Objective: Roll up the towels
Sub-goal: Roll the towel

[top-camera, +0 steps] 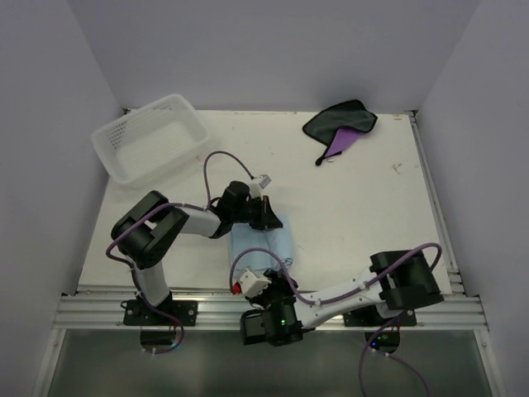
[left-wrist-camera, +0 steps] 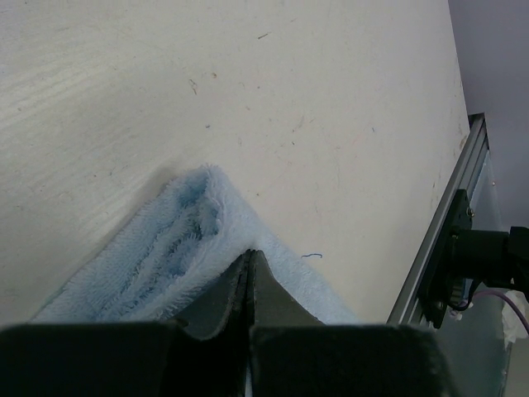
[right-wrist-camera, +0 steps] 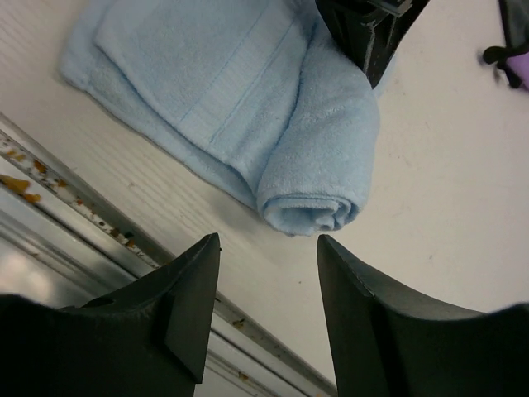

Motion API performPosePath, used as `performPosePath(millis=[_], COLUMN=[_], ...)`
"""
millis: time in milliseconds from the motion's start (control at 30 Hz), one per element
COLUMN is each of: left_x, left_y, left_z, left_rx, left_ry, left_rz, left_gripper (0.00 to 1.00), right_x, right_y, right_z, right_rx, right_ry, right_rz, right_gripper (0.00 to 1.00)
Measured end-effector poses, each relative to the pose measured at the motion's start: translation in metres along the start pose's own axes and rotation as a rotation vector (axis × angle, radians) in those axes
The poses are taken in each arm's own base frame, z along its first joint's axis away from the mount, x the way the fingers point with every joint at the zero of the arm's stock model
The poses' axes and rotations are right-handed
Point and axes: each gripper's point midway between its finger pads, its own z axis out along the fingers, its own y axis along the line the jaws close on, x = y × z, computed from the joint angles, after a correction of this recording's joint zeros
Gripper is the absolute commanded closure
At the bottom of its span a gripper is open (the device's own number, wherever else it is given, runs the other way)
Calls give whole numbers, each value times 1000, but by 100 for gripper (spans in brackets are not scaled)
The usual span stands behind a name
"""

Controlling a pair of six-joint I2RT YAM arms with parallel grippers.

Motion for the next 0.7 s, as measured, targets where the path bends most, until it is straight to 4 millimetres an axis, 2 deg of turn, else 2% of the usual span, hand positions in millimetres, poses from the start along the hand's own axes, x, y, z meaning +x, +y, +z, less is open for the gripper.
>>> performPosePath(millis=[233, 333, 433, 533, 700], left_x=[0, 0, -1, -1, -1], left_y=[0, 0, 0, 0, 0], left_z=[0, 0, 0, 0, 0], left_rx=[3, 6, 5, 5, 5], left_ry=[-4, -9, -10, -11, -11], left_rz=[2, 5, 6, 6, 7], left_gripper=[100, 100, 100, 100, 100], right_x=[-41, -45, -37, -14, 24], right_y=[-33, -53, -76, -92, -91], right_z=[-35, -31, -10, 14, 38], right_rx=[-237, -278, -255, -214, -216], right_ry=[-130, -139, -102, -34, 71], right_rz=[446, 615, 789, 933, 1121], right_gripper=[44, 44, 40, 37, 34])
